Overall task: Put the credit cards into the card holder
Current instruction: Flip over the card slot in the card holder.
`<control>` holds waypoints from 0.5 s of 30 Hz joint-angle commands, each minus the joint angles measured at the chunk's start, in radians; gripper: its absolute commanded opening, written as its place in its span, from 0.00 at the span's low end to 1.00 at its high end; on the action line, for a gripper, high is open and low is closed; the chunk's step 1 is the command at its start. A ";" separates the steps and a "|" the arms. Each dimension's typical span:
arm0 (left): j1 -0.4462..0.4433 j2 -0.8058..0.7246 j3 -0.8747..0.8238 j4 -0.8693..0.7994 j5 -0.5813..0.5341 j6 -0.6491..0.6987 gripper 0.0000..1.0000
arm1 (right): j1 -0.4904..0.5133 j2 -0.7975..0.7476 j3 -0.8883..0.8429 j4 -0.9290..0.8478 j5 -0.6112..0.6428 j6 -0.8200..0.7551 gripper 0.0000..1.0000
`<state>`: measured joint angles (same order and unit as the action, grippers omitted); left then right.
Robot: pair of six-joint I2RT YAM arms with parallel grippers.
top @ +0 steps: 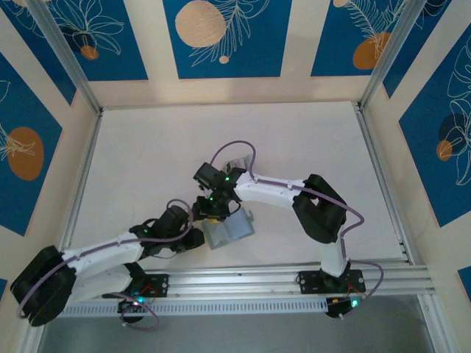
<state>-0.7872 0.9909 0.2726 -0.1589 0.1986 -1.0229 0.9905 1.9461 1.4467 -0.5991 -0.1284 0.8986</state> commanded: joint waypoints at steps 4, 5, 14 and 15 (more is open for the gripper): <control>-0.018 -0.167 -0.024 -0.222 -0.060 -0.018 0.26 | 0.010 0.004 0.142 -0.046 0.006 -0.033 0.54; -0.018 -0.185 -0.026 -0.236 -0.065 -0.019 0.26 | 0.011 -0.003 0.153 -0.066 0.014 -0.041 0.54; -0.019 -0.286 0.071 -0.355 -0.077 0.072 0.37 | -0.114 -0.172 0.084 -0.226 0.170 -0.117 0.57; -0.019 -0.273 0.096 -0.367 -0.083 0.095 0.38 | -0.153 -0.196 0.062 -0.234 0.173 -0.123 0.57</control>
<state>-0.7959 0.7162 0.2821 -0.4500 0.1463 -0.9962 0.9237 1.8423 1.5486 -0.7322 -0.0193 0.8181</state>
